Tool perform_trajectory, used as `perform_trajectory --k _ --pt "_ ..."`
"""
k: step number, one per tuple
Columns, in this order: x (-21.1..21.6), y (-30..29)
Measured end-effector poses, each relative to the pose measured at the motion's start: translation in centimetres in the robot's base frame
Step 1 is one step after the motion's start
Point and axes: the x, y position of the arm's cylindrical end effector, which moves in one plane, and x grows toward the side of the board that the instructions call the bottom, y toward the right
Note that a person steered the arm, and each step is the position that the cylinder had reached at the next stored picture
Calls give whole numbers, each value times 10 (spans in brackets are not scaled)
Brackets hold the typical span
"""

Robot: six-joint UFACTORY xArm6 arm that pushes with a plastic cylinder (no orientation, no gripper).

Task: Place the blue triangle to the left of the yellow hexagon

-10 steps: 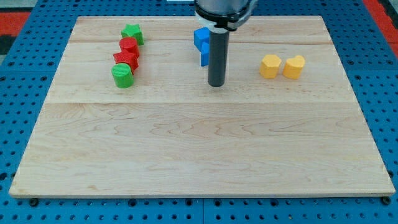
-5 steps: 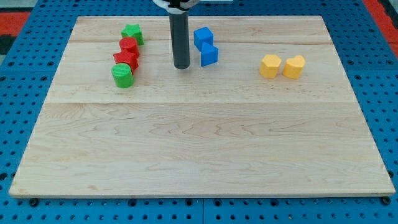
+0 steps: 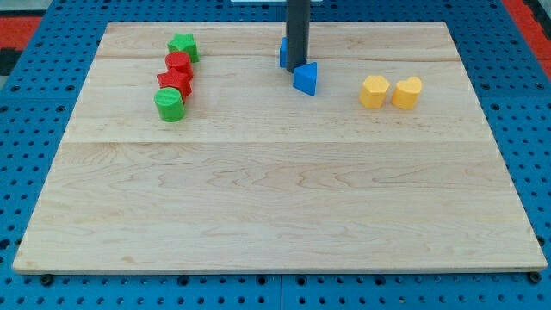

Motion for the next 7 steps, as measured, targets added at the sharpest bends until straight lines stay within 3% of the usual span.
perform_trajectory --k 7 --pt "51 -3"
